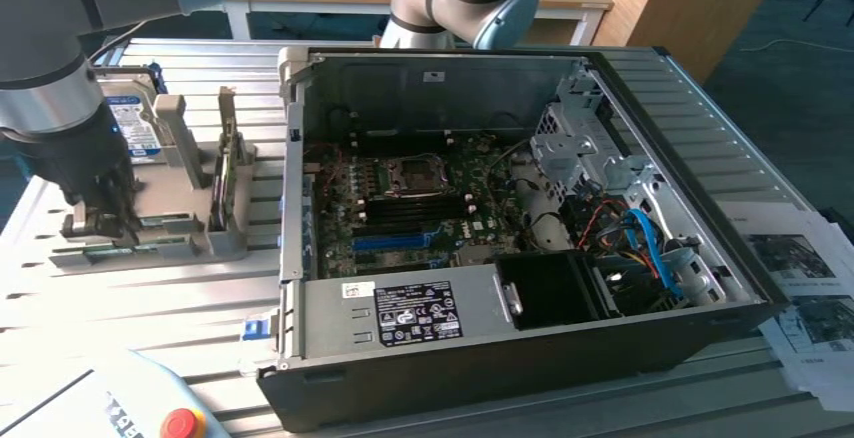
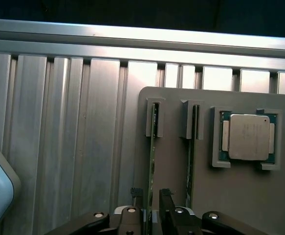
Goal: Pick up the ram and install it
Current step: 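Pick up the ram and move it above insertion slot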
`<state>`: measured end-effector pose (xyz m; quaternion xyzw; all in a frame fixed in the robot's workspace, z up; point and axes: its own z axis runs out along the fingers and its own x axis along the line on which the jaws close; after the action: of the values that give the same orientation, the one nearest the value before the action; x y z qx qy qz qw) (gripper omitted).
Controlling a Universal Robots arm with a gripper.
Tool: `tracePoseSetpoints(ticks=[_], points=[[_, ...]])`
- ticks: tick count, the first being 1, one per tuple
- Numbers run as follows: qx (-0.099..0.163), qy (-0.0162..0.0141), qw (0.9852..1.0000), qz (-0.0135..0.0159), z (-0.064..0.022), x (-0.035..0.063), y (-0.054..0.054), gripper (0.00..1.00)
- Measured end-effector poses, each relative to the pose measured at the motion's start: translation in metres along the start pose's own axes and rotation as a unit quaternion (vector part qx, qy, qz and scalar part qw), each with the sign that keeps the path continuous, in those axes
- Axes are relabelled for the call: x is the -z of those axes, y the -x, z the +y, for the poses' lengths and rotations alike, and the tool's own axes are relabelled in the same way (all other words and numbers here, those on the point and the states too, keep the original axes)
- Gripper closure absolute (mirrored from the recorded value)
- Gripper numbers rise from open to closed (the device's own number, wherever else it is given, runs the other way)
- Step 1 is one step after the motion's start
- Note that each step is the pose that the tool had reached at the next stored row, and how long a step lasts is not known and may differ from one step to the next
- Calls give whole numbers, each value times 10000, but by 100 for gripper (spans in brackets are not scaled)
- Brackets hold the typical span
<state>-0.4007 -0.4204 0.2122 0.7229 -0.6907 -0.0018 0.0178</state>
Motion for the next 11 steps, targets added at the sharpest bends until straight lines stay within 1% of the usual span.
tracePoseSetpoints(ticks=[4,8,11], points=[[0,1,10000,1,0,-6,0,73],[0,0,10000,0,-45,-7,-2,73],[0,0,10000,0,-51,-7,-2,73]])
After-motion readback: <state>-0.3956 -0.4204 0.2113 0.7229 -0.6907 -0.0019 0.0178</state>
